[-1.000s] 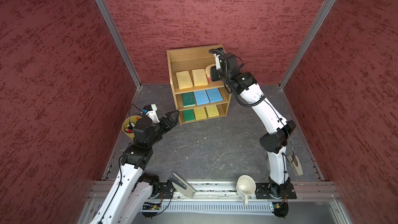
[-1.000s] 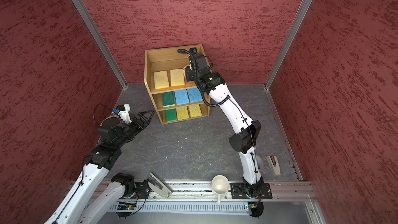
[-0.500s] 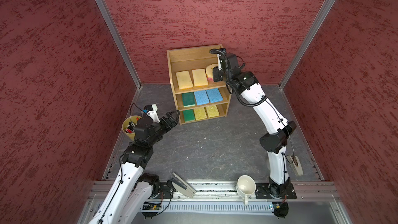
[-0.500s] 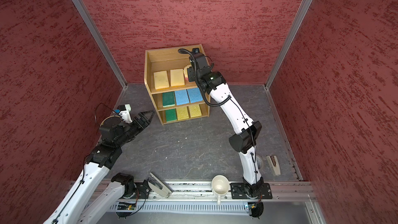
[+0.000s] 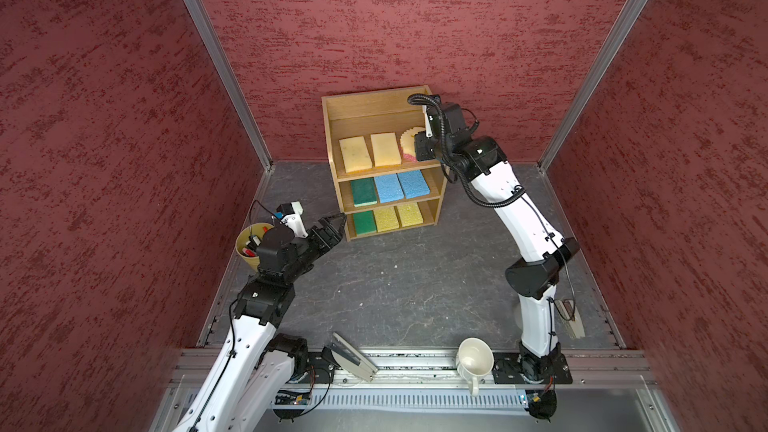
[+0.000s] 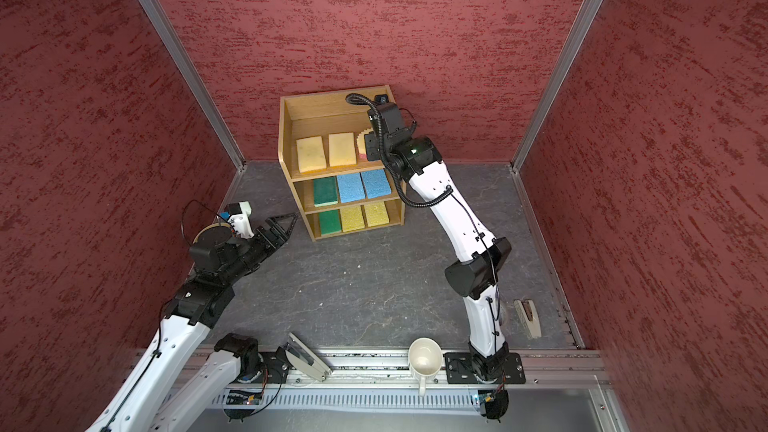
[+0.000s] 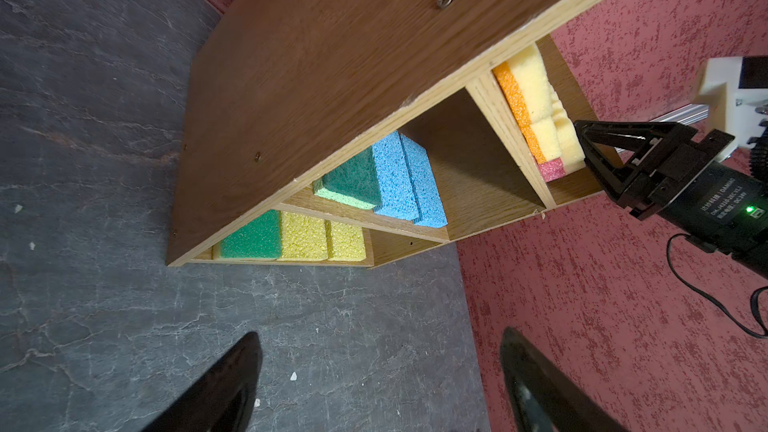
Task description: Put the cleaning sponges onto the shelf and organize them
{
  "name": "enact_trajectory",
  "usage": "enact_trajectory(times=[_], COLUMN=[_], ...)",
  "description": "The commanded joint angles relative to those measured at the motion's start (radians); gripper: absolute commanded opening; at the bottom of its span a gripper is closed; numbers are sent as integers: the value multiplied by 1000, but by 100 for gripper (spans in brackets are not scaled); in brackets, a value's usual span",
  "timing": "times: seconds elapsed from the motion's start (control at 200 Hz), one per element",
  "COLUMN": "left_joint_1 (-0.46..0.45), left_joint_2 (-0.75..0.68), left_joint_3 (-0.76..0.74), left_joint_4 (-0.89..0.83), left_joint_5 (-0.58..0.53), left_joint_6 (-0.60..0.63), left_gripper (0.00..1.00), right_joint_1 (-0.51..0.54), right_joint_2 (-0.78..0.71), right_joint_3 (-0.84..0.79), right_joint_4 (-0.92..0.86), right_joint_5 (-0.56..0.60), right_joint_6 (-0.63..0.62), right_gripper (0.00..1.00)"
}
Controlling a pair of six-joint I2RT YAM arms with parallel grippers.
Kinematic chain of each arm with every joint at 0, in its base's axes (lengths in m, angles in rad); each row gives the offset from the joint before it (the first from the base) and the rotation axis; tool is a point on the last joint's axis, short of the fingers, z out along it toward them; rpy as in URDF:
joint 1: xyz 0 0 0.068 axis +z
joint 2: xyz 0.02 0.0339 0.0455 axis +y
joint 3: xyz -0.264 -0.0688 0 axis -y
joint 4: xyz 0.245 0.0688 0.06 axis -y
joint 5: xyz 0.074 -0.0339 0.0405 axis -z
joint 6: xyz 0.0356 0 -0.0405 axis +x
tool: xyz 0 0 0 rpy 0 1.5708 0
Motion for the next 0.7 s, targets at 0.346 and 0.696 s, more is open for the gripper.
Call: enact_trajectory(times=[0.346,0.696], left_joint_1=[7,7], left_joint_2=[-3,-5], left_joint_3=[23,21], left_joint_4=[-14,-14], left_joint_5=[-5,-6], left_joint_6=[4,3], left_gripper=[89,89], right_joint_1=[-2,-1], right_joint_2=[-40,-64], right_joint_3=[25,17], right_joint_4=[-56,-64], right_joint_5=[-4,10], right_joint_6=[15,21], right_gripper=[29,27])
